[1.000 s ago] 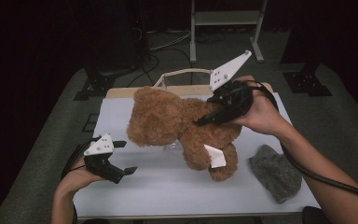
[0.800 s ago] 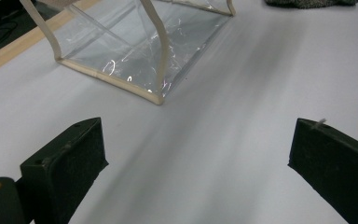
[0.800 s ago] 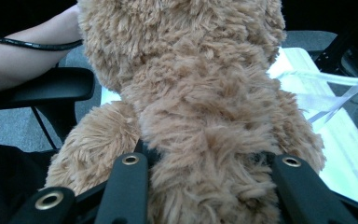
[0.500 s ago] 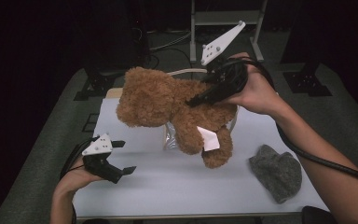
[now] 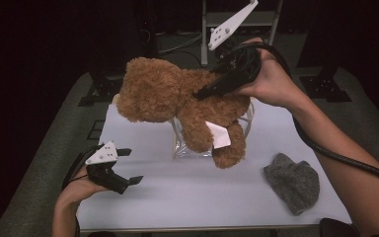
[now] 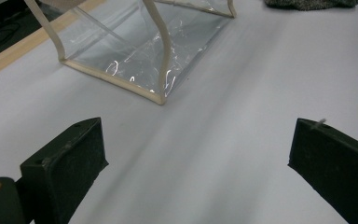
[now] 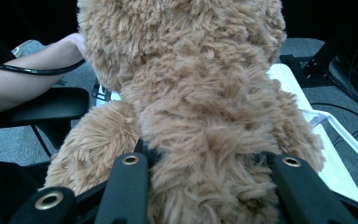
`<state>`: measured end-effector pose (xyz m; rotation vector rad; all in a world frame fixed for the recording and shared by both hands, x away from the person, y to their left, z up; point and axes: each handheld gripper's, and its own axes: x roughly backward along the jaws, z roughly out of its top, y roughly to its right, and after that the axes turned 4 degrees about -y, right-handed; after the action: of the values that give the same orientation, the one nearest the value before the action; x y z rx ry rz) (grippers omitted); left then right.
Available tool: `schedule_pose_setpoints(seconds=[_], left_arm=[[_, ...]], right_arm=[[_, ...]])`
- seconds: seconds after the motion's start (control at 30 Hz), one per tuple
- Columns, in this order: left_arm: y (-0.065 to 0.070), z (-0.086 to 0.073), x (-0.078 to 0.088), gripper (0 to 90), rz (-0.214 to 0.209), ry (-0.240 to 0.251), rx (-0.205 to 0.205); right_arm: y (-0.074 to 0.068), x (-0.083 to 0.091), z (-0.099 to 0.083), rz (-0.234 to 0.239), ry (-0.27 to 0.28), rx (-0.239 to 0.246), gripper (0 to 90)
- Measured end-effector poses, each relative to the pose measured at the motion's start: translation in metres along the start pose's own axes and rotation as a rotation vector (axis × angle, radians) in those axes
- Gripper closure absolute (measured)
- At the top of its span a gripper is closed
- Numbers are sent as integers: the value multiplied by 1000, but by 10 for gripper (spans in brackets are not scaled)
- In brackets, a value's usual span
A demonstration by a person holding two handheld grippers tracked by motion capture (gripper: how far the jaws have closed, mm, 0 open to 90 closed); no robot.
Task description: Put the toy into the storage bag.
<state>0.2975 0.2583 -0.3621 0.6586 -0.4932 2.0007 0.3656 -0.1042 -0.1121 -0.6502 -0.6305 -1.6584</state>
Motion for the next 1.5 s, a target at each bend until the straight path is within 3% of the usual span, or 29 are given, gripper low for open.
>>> schedule_pose_setpoints(seconds=[0.33,0.73,1.5], left_arm=[[0,-1,2,30,-2,8,4],[-3,-3,5,30,3,9,5],[-3,-4,4,29,-5,8,10]], right_arm=[[25,0,16,2,3,-32,615],[56,-18,29,5,-9,-65,615],[112,-28,26,-40,-27,-145,615]])
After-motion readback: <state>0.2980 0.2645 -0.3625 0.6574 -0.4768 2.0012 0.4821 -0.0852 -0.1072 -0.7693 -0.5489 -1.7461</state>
